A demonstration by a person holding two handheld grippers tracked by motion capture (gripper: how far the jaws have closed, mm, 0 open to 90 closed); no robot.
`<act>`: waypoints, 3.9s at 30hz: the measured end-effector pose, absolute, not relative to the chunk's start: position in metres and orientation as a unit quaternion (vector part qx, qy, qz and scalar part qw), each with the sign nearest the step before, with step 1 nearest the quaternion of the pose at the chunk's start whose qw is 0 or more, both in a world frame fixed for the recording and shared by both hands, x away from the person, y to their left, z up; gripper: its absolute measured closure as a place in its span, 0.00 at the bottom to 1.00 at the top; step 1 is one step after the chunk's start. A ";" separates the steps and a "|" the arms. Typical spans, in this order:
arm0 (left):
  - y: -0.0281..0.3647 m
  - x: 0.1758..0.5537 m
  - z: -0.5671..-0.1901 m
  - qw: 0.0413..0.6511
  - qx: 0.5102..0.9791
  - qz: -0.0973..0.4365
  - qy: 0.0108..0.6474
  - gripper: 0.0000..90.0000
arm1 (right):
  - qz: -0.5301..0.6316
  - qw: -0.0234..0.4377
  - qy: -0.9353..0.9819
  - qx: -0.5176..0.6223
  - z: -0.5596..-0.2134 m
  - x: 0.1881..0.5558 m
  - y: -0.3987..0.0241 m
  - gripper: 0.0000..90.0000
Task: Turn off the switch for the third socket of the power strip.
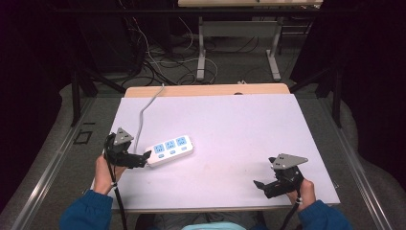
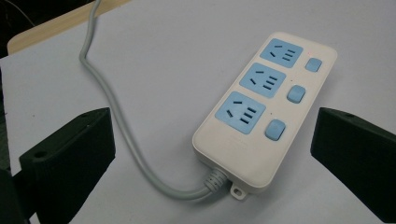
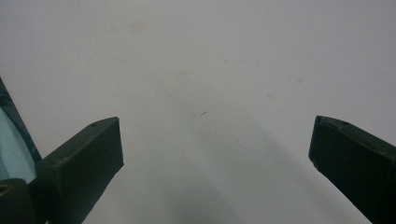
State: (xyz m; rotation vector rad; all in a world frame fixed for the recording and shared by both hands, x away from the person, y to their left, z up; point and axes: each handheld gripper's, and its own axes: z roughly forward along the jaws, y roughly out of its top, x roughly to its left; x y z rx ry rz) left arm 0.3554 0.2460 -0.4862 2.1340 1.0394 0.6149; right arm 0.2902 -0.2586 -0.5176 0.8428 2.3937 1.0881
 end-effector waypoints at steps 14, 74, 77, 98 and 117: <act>0.246 0.372 -0.487 0.332 0.822 0.225 0.405 0.00 | 0.384 0.186 0.853 0.299 -0.518 0.291 -0.259 0.03; 0.195 0.409 -0.500 0.335 0.846 0.179 0.373 0.00 | 0.382 0.187 0.851 0.309 -0.520 0.291 -0.258 0.04; 0.191 0.410 -0.501 0.338 0.847 0.177 0.370 0.00 | 0.382 0.186 0.851 0.309 -0.520 0.291 -0.258 0.04; 0.163 0.411 -0.511 0.348 0.850 0.174 0.354 0.26 | 0.376 0.183 0.853 0.312 -0.520 0.291 -0.258 0.05; 0.146 0.409 -0.517 0.353 0.870 0.131 0.319 0.94 | 0.374 0.184 0.855 0.308 -0.520 0.291 -0.258 0.05</act>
